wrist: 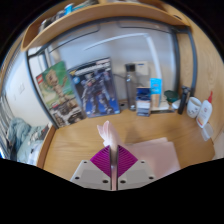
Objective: Fold towel
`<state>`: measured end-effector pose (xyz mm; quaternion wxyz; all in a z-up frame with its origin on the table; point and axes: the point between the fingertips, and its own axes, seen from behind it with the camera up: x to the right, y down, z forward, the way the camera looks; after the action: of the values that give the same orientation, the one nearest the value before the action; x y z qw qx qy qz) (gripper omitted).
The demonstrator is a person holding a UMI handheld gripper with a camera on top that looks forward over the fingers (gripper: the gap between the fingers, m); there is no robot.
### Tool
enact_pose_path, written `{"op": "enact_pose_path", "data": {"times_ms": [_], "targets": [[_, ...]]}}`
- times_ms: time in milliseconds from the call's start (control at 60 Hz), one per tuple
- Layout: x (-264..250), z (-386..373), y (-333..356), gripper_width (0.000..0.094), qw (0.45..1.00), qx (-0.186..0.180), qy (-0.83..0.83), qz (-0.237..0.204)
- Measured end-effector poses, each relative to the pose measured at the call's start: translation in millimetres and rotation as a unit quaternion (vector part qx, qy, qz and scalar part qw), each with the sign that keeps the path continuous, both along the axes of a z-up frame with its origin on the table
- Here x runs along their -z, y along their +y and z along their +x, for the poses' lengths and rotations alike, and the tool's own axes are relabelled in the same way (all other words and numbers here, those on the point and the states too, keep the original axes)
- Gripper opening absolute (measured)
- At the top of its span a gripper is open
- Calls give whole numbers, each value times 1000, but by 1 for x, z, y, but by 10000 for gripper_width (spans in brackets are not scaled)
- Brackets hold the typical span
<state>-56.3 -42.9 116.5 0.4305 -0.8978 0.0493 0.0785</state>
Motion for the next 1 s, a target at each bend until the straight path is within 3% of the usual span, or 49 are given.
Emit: {"op": "enact_pose_path", "data": {"times_ms": [117,250,267,367,383,450,550,567,583,633,833,1000], "targets": [[-2,82,-2,56,999,45,3,-5],[40,156,-13,58,996,79,-8,-43],[47,163,-15,154,996,79,-10,-49],[85,199,-26,387,993,76,-27,-87],[88,204,-26,357,993,75,-32,-90],[89,219,-26,422,993,71,-43,-83],[67,219,-28,632,997,51,-19,-63],[61,217,-28,629,997,47,-15,-59],[55,215,-28,711,997,42,-11,-56],[35,212,-30,770,999,32,-4,-44],[-63,174,-54,810,1000,-4,-1,20],[-109,125,-107,850,999,-20,-10,49]]}}
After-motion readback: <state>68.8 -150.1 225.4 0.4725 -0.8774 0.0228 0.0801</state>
